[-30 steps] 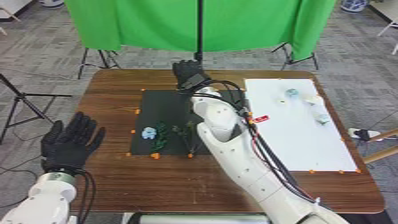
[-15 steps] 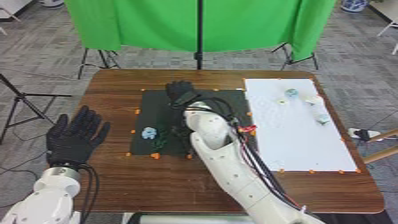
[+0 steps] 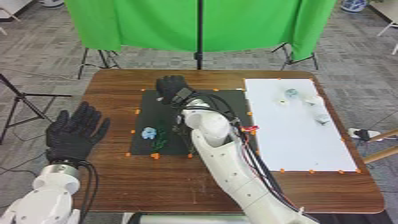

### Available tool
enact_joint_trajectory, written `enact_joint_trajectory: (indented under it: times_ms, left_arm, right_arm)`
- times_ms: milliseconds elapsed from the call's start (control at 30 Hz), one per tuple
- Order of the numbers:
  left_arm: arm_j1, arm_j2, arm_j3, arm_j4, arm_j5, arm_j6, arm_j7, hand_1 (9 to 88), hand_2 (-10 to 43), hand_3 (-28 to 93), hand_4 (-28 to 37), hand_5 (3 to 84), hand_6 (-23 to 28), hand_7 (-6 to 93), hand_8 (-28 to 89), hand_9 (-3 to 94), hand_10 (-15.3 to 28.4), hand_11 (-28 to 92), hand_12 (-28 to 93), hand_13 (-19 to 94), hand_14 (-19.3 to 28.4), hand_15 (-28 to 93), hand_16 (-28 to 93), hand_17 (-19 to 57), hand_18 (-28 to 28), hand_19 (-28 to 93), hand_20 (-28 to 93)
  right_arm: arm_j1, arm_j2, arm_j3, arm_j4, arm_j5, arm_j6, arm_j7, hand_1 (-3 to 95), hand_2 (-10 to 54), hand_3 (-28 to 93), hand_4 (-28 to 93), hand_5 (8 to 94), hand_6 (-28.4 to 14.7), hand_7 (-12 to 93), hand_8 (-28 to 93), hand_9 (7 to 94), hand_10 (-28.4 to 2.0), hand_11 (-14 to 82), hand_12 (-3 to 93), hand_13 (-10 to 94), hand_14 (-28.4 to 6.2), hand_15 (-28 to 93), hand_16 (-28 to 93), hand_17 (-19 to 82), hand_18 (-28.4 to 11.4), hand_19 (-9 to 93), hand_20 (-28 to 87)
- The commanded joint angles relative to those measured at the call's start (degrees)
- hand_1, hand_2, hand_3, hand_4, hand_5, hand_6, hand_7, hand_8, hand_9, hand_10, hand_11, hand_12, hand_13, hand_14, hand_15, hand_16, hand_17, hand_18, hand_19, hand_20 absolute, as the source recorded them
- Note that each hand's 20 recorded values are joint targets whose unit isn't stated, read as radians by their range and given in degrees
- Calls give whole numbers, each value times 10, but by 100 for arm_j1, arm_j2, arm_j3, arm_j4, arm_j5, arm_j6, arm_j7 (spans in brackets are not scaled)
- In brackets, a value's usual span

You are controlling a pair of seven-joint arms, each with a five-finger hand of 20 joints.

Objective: Arrange flowers

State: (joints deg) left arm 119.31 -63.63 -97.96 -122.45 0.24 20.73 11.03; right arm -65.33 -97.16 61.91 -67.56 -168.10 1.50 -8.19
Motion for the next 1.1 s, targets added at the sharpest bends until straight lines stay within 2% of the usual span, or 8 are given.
enact_joint_trajectory:
  times_ms: [33,400,467,567,700,767,800,1100]
  left_arm:
    - [-82,36,55,52,-71,-107,-18,298,161,776,-283,525,95,212,-108,450,164,343,154,330,182,617,-63,-46,181,471,244]
    - [-180,95,78,95,-93,-119,-33,293,163,772,-283,525,95,212,-107,450,165,343,153,330,183,617,-63,-46,181,471,244]
    - [-192,86,9,103,-194,-148,0,292,163,772,-283,525,95,212,-107,450,165,343,153,330,183,616,-63,-46,181,471,244]
    - [-229,100,-34,115,-113,-161,28,293,163,770,-283,525,95,211,-107,449,165,344,154,330,183,616,-64,-46,181,471,244]
    - [-235,71,-78,112,-155,-168,-47,292,164,770,-283,525,96,211,-107,449,165,344,154,330,183,616,-64,-46,181,471,244]
    - [-213,61,-91,93,-202,-172,-27,292,164,770,-283,525,95,212,-107,450,164,343,153,330,183,616,-64,-46,181,471,244]
    - [-215,57,-88,95,-175,-170,-46,292,164,769,-283,525,95,211,-107,450,165,343,153,330,182,616,-63,-46,181,471,244]
    - [-229,50,-75,108,-180,-172,-54,290,164,770,-283,525,95,211,-107,450,165,343,154,330,182,616,-63,-47,181,471,244]
  right_arm:
    - [-161,-233,172,-60,-1663,-393,-53,656,-95,756,-283,700,-15,468,49,767,-116,219,474,699,-74,526,494,389,-205,834,446]
    - [-230,-559,424,19,-2476,-153,-250,655,-95,753,-283,702,-12,470,45,772,-112,216,480,703,-74,528,502,384,-210,832,468]
    - [-315,-648,507,12,-2921,-103,-427,654,-95,755,-283,701,-11,470,46,772,-111,216,480,703,-74,528,502,382,-211,833,470]
    - [-397,-717,545,14,-3195,-25,-548,654,-95,755,-283,700,-10,470,49,772,-110,215,480,702,-74,528,502,381,-212,834,473]
    - [-508,-620,389,-61,-3571,-26,-689,654,-95,753,-283,700,-9,468,51,772,-111,215,479,698,-76,531,504,379,-213,834,474]
    - [-581,-695,508,-46,-4168,224,-936,654,-95,753,-283,699,-9,467,52,771,-110,215,480,696,-77,532,504,377,-214,834,475]
    - [-596,-711,531,-19,-4271,278,-948,654,-95,754,-283,700,-9,466,51,771,-110,215,480,694,-77,533,504,377,-214,834,476]
    - [-542,-651,433,-30,-4383,-158,-591,655,-95,749,-283,699,-10,461,58,767,-114,217,487,688,-79,540,503,373,-216,836,479]
